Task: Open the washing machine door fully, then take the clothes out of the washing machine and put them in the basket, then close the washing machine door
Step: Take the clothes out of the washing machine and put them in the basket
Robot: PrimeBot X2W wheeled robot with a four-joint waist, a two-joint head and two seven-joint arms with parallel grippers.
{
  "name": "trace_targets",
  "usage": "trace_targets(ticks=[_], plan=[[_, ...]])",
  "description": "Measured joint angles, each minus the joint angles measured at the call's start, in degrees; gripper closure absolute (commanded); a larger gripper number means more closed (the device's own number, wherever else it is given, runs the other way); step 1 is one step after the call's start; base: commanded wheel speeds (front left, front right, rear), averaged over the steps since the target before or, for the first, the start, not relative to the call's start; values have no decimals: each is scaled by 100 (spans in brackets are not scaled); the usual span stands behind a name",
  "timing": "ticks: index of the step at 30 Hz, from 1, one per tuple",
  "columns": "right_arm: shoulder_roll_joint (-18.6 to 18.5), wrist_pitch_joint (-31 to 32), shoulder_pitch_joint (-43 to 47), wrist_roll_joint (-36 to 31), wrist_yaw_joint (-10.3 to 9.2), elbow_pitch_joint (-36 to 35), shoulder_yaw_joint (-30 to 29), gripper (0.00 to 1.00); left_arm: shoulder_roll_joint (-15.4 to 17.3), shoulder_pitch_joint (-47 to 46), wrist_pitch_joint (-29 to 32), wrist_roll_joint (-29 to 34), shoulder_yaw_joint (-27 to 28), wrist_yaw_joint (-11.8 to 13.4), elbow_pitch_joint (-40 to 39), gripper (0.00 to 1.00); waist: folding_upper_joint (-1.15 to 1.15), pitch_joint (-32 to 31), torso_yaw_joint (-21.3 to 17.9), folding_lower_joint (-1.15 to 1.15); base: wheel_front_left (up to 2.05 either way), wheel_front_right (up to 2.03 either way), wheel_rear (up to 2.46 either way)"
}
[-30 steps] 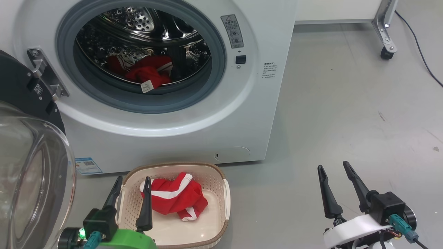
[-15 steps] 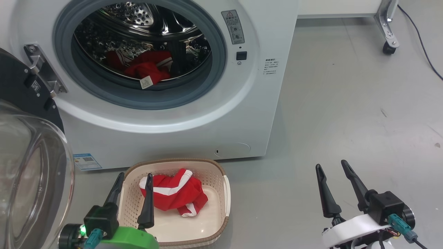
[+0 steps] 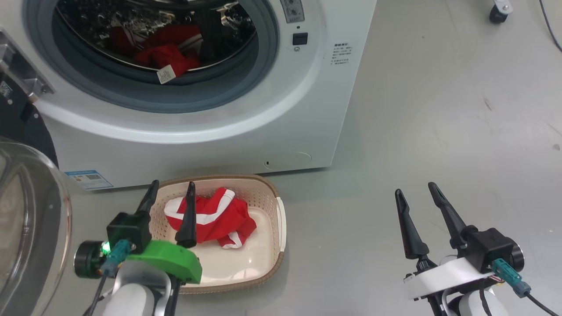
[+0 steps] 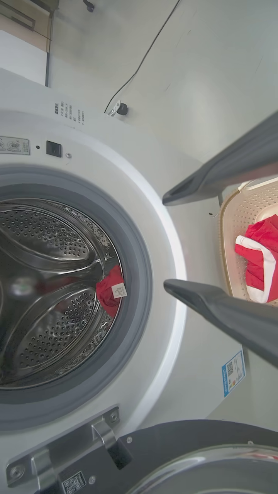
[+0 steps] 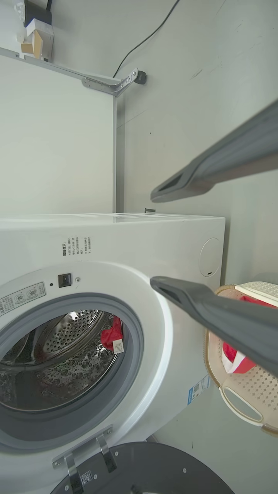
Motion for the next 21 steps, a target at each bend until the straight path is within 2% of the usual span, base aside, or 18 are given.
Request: trace_targets(ticks=[9,14,21], plan=[[-2,0,-339,4,53,-135,114,0,-21,-1094,510,-102,29,-40,490,0,0,655,-201,0,0,0,0],[-8,0,-615,82,96,-210,250,0,18,-1864,1005,-126,8,-233,806,0,0,1117,-387,0,0,0,0],[-13,0,-939,225,114,-330,366,0,304,-2849,1683,-181,140,-338,1054,0,0,1667,-628,0,0,0,0]])
